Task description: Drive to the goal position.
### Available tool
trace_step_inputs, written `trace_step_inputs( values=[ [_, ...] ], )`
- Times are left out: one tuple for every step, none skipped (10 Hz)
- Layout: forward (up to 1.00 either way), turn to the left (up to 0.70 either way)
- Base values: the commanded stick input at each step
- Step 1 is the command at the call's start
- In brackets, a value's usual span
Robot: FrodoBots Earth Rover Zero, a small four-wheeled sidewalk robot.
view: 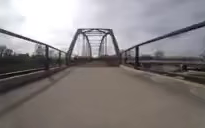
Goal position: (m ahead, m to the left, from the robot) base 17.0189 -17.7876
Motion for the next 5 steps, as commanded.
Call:
trace_step_inputs(
  values=[
    [1.0, 0.0],
    [1.0, 0.0],
    [1.0, 0.0],
    [1.0, 0.0],
    [1.0, 0.0]
  ],
)
